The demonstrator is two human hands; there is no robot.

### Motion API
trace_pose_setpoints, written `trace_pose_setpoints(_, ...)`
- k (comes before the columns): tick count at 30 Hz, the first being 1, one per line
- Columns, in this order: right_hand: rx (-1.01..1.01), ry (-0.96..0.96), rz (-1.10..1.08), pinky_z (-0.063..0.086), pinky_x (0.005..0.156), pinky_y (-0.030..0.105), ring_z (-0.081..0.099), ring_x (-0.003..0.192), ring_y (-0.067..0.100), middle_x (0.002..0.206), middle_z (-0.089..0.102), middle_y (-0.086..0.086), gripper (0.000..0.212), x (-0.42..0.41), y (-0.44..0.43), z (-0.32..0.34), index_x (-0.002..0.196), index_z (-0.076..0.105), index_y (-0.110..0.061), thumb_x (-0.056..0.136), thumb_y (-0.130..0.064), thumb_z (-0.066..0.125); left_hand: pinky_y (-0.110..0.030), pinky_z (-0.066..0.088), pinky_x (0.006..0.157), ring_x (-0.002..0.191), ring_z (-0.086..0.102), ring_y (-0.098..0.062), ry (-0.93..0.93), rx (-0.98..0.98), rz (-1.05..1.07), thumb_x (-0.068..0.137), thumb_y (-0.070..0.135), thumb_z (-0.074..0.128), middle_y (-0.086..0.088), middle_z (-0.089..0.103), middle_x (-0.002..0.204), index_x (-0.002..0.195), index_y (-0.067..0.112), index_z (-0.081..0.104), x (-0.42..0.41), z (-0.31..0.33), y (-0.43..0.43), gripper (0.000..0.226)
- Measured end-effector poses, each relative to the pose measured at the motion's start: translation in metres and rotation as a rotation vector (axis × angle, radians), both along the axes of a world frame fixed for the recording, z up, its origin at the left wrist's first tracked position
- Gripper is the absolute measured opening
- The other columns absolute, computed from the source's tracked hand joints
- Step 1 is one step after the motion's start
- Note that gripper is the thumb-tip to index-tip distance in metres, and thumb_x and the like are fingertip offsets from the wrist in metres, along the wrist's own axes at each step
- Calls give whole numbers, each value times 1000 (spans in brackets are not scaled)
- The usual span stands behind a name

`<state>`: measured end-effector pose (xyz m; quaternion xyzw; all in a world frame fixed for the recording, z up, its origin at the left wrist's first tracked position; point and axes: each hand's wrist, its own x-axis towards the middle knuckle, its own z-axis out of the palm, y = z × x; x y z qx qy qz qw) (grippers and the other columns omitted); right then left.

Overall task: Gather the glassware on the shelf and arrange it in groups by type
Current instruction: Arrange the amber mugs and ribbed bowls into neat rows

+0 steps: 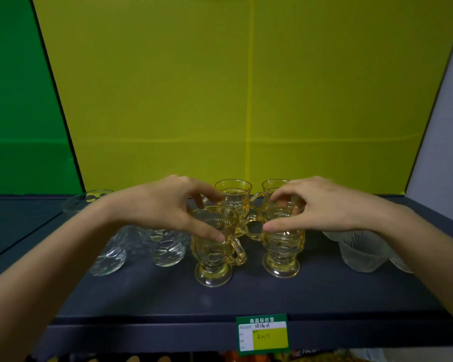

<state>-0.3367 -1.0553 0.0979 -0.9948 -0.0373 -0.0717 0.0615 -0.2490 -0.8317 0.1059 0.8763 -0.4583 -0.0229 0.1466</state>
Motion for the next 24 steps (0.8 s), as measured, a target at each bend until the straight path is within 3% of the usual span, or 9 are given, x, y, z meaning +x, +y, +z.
trace_pose_setpoints(3, 28, 23, -10, 34, 68, 15, 46, 79, -3, 107, 54, -16, 93, -6, -8, 1, 123, 54, -31, 46, -82, 41, -28, 49, 90, 102, 57, -1, 21, 43, -41, 49, 66, 68, 25, 57, 113, 124, 34, 51, 2, 1, -2, 83)
trace_pose_setpoints(6, 29, 30, -32, 33, 67, 13, 45, 79, -6, 108, 55, -18, 92, -11, -16, 2, 122, 55, -33, 45, -82, 41, -24, 50, 85, 94, 59, 1, -10, 50, -57, 53, 62, 72, 26, 58, 105, 123, 32, 53, 4, 2, -8, 79)
trace_pose_setpoints(9, 24, 36, -60, 35, 73, 19, 48, 83, -1, 112, 59, -16, 91, -16, -22, 3, 122, 55, -33, 47, -81, 42, -15, 46, 71, 84, 57, 0, -102, 63, -14, 50, 71, 65, 20, 60, 99, 119, 29, 56, 2, 0, -16, 81)
trace_pose_setpoints(12, 16, 30, -73, 35, 73, 19, 48, 85, 0, 115, 59, -15, 91, -19, -25, 3, 122, 55, -34, 47, -82, 41, -22, 42, 72, 85, 56, -10, -233, 51, 28, 44, 87, 53, 10, 62, 104, 117, 26, 56, 5, -6, -25, 95)
trace_pose_setpoints(15, 34, 32, -90, 35, 78, 21, 49, 89, 2, 118, 59, -14, 89, -21, -27, 2, 121, 55, -34, 47, -82, 41, -24, 45, 88, 104, 53, -8, -63, 101, -63, 58, 67, 69, 11, 52, 126, 129, 31, 44, 9, 0, -23, 84)
trace_pose_setpoints(18, 39, 32, -92, 34, 80, 21, 49, 90, 3, 120, 58, -13, 87, -22, -26, 2, 123, 54, -33, 50, -79, 43, -27, 47, 93, 106, 53, 0, 75, 124, -186, 58, 47, 72, 15, 54, 125, 127, 33, 47, 15, 9, -18, 75)
trace_pose_setpoints(21, 37, 33, -94, 33, 80, 21, 47, 89, 2, 121, 57, -13, 88, -23, -26, 2, 125, 53, -33, 51, -79, 43, -18, 49, 77, 92, 58, -5, 30, 117, -161, 49, 60, 72, 15, 60, 110, 117, 32, 55, 18, 10, -22, 75)
trace_pose_setpoints(24, 30, 34, -98, 32, 78, 20, 46, 86, -1, 123, 56, -13, 87, -22, -25, 2, 125, 53, -33, 52, -79, 43, -23, 45, 70, 81, 57, -9, -194, 168, -10, 41, 84, 60, 11, 62, 97, 112, 31, 56, 16, 5, -32, 88)
